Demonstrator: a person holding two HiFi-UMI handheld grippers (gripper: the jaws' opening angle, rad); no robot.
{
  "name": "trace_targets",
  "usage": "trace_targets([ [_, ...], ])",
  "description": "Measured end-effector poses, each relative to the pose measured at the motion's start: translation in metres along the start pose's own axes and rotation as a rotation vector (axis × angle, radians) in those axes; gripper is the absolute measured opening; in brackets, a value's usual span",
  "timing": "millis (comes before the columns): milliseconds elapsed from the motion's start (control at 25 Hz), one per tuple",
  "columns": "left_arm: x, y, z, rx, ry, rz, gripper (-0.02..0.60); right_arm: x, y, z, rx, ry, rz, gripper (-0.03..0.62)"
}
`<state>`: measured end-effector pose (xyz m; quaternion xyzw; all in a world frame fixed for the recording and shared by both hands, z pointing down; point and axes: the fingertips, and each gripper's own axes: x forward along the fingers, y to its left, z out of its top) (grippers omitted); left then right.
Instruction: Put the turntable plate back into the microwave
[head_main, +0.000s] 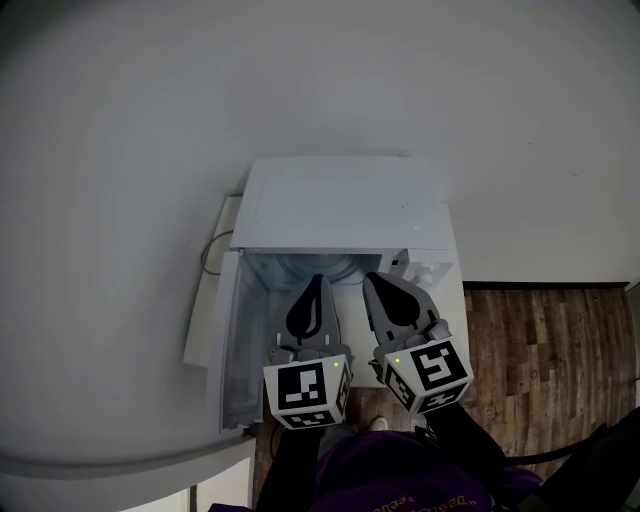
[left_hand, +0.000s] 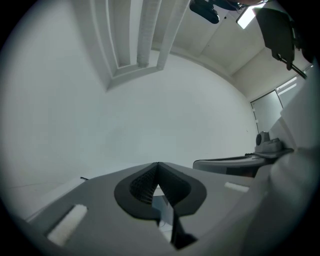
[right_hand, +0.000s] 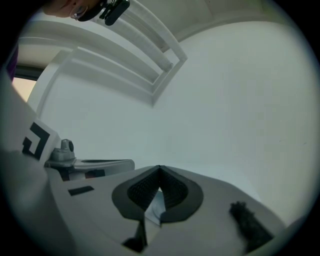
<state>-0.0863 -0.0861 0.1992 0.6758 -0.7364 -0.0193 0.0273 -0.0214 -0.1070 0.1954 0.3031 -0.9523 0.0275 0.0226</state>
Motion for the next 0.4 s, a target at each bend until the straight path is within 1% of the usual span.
trace_targets([
  [200,-0.0001,0.0017,-0.0016,0.005,0.002,0.008,0.005,0.0010,0.0004,0.0004,-0.004,-0.002,0.001,0.008],
  [400,0.0022,0.0032,-0.0006,-0.006,-0.002,0.009,0.005,0.0029,-0.0004,0.0020,0.002,-0.012,0.005,0.008],
])
